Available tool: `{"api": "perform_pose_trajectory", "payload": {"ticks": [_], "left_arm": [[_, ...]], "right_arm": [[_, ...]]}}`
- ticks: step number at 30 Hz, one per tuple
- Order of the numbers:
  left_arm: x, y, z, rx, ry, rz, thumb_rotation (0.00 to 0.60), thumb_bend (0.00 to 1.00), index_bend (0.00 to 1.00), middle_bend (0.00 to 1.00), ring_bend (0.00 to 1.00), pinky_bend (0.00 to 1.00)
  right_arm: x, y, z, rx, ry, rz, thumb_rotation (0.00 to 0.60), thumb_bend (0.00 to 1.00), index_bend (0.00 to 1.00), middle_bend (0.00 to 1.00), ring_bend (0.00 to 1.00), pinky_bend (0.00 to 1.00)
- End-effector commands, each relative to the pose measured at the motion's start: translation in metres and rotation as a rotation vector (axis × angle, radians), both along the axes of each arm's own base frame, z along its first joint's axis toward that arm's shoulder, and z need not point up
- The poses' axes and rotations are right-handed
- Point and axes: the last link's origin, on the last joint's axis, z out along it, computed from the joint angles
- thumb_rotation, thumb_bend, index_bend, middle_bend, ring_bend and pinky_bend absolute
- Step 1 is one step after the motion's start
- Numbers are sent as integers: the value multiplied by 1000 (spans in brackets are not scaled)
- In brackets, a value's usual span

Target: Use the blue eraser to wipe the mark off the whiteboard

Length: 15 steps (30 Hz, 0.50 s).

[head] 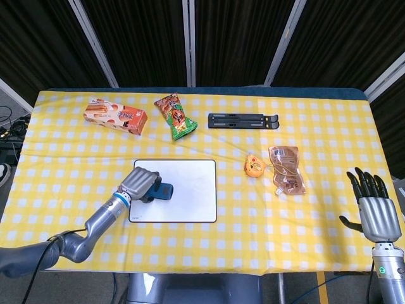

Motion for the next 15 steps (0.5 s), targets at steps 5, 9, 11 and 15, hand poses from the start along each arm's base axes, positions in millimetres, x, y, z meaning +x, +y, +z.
{"api": "perform_pose_trajectory", "payload": {"ticks": [5, 9, 11, 15], "left_arm": [[14, -14, -10, -38, -9, -51, 600, 255, 555, 405, 459, 539], [13, -12, -11, -34, 2, -40, 600, 255, 555, 405, 460, 539], [8, -8, -9, -19, 16, -28, 600, 255, 556, 405, 460, 539], [-4, 2, -3, 11, 28, 15, 600, 255, 556, 406, 460, 539]], "right_arm": [[0, 0, 1, -1, 1, -1, 600, 0, 0, 0, 0, 0], [-1, 1, 1, -3, 0, -3, 600, 0, 0, 0, 0, 0], [-1, 1, 2, -4, 0, -3, 600, 0, 0, 0, 0, 0], [-1, 1, 2, -5, -2, -3, 600, 0, 0, 0, 0, 0]]}}
